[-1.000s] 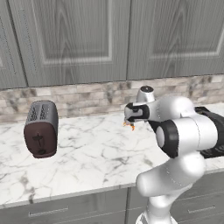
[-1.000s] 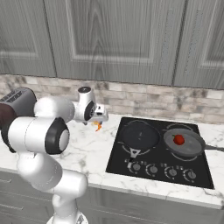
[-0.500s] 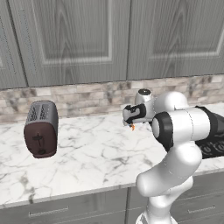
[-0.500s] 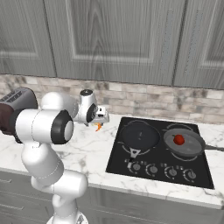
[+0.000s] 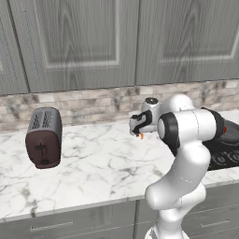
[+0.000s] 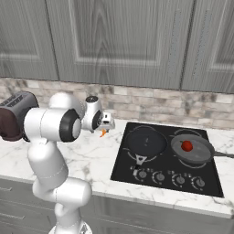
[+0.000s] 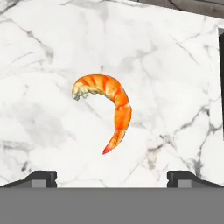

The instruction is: Place both pans onto different burners. Then place the bell pepper and the shrimp on different pans.

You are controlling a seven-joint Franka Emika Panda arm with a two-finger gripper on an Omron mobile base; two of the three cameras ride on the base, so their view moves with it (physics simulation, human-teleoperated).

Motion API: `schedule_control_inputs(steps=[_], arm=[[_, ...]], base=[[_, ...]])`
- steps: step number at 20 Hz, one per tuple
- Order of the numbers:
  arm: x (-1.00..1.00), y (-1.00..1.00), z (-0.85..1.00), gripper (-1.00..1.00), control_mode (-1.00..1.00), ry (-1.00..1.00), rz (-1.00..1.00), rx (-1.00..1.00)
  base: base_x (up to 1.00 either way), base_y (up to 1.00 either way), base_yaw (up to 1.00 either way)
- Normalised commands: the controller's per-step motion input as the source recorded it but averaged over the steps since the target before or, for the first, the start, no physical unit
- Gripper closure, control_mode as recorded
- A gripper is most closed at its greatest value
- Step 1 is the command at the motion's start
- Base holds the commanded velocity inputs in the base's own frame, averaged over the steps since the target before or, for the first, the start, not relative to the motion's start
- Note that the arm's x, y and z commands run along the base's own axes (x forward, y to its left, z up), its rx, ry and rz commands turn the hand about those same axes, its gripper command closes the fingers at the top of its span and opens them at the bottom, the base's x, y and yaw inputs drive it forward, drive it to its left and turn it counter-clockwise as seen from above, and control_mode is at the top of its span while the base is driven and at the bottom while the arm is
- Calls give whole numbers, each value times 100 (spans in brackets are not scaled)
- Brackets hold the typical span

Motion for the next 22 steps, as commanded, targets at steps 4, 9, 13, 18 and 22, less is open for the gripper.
schedule_control_inputs(steps=[4,9,13,18,22], arm=[[34,0,-8,-100,-100,0,0,0],[33,0,-2,-100,-100,0,0,1],[27,0,-7,-100,-100,0,0,0],[19,0,-6,-100,-100,0,0,2],[5,0,-11,-100,-100,0,0,3]], base=[[0,0,0],[0,0,0],[0,0,0],[0,0,0],[0,0,0]])
